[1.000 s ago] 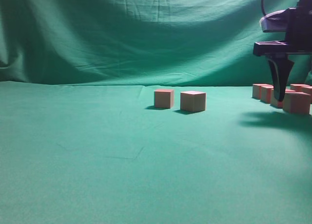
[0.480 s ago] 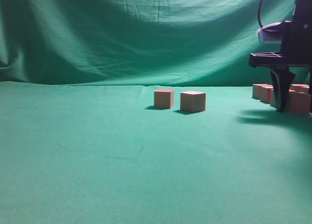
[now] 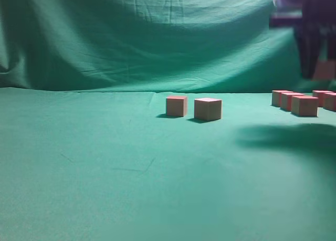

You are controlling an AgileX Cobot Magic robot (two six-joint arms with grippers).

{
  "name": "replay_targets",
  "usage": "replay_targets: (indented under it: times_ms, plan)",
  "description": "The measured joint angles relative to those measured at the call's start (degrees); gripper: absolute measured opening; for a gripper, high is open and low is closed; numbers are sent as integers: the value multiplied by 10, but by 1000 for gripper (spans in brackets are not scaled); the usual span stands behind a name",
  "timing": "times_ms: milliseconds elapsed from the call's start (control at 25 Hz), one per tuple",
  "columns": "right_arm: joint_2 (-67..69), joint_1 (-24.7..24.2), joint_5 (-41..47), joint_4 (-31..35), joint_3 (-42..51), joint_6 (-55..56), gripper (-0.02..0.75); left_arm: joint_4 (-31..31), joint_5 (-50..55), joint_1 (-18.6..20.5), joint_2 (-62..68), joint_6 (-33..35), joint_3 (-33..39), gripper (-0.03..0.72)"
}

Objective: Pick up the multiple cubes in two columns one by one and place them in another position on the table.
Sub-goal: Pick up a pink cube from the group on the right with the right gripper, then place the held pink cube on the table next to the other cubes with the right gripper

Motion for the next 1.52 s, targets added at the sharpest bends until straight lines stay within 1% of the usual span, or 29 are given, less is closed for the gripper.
replay_targets:
  times_ms: [120, 240, 320, 480, 640, 800, 920, 1040, 1280, 1520]
  plan:
    - [-40, 38, 44, 31, -40, -57, 260, 0, 0, 0, 0, 0, 0, 0]
    - [-52, 98, 72, 69, -92, -92, 260, 0, 0, 0, 0, 0, 0, 0]
    - [-47, 141, 91, 76, -130, -105, 260, 0, 0, 0, 0, 0, 0, 0]
    - [5, 221, 133, 77, -237, -122, 260, 0, 0, 0, 0, 0, 0, 0]
    - [98, 268, 145, 68, -352, -145, 260, 0, 0, 0, 0, 0, 0, 0]
    - [176, 283, 146, 52, -421, -170, 260, 0, 0, 0, 0, 0, 0, 0]
    - [217, 283, 146, 43, -441, -171, 260, 0, 0, 0, 0, 0, 0, 0]
    - [246, 283, 146, 38, -444, -153, 260, 0, 0, 0, 0, 0, 0, 0]
    - [275, 283, 133, 19, -444, -48, 260, 0, 0, 0, 0, 0, 0, 0]
    - [284, 283, 111, -10, -445, -14, 260, 0, 0, 0, 0, 0, 0, 0]
